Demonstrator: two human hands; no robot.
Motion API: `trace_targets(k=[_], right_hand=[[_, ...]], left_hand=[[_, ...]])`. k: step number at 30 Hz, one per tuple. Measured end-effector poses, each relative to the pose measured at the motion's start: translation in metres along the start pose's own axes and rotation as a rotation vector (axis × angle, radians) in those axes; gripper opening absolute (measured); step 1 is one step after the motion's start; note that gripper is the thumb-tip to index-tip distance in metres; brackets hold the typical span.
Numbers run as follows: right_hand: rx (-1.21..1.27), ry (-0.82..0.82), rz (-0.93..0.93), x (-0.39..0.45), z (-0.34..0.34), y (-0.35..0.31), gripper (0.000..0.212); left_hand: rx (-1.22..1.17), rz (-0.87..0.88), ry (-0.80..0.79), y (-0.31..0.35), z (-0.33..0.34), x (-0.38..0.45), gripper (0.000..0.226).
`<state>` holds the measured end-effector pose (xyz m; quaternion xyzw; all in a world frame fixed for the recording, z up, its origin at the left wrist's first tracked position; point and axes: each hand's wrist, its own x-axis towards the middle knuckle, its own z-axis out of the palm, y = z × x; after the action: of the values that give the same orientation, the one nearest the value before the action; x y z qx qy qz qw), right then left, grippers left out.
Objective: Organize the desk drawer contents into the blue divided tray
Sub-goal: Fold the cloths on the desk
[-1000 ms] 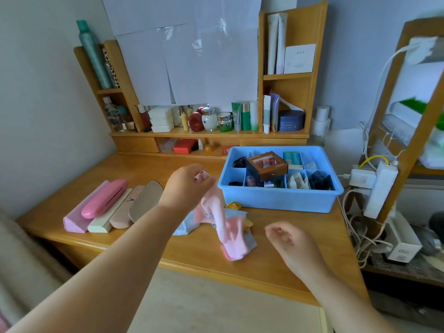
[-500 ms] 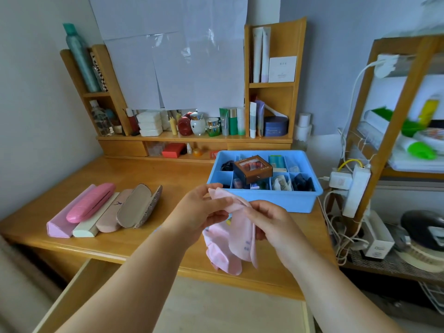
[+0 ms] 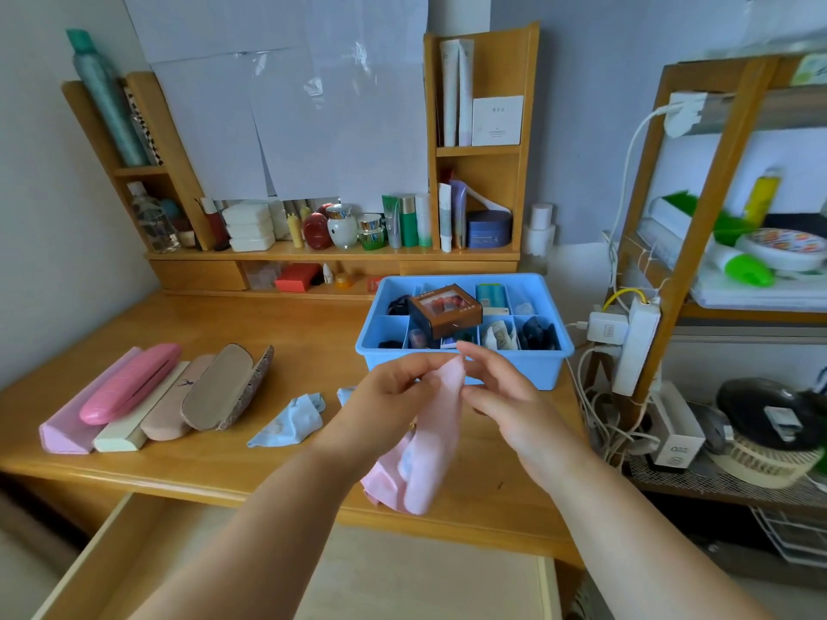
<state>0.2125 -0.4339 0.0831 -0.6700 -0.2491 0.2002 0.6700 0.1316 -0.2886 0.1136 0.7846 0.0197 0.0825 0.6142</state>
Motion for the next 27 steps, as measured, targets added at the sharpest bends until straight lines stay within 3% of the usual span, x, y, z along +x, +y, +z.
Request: trace_targets(k=[2, 5, 10, 14, 18, 20, 23, 27], right_hand=[[0.052, -0.047, -0.036, 0.002, -0.003, -0.005, 0.033], [0.072, -0.004, -0.095, 0.001, -0.009, -0.010, 0.013], [0.083, 0.081, -0.116, -0.002, -0.013, -0.010, 0.021], [0.023, 0.167, -0.089, -0.003, -0.013, -0.014, 0.016], [-0.142, 0.379, 0.015, 0.002, -0.018, -0.015, 0.012], [-0.302, 0.443, 0.009, 0.002, -0.022, -0.016, 0.008], [-0.440, 0.410, -0.027, 0.000, -0.028, -0.014, 0.012], [-0.195, 0.369, 0.044, -0.003, -0.029, -0.018, 0.004]], left_hand=[[0.060, 0.023, 0.018, 0.002, 0.006, 0.003, 0.031], [0.107, 0.000, 0.164, 0.001, 0.012, 0.007, 0.018], [0.155, 0.018, 0.333, -0.002, 0.012, 0.009, 0.010], [0.176, 0.054, 0.350, -0.003, 0.011, 0.008, 0.015], [0.293, 0.116, 0.342, -0.002, 0.006, 0.007, 0.014], [0.219, 0.078, 0.319, 0.000, 0.002, 0.006, 0.014], [0.082, 0.045, 0.311, 0.004, -0.001, 0.006, 0.013], [0.003, 0.062, 0.387, 0.009, -0.002, 0.004, 0.011]])
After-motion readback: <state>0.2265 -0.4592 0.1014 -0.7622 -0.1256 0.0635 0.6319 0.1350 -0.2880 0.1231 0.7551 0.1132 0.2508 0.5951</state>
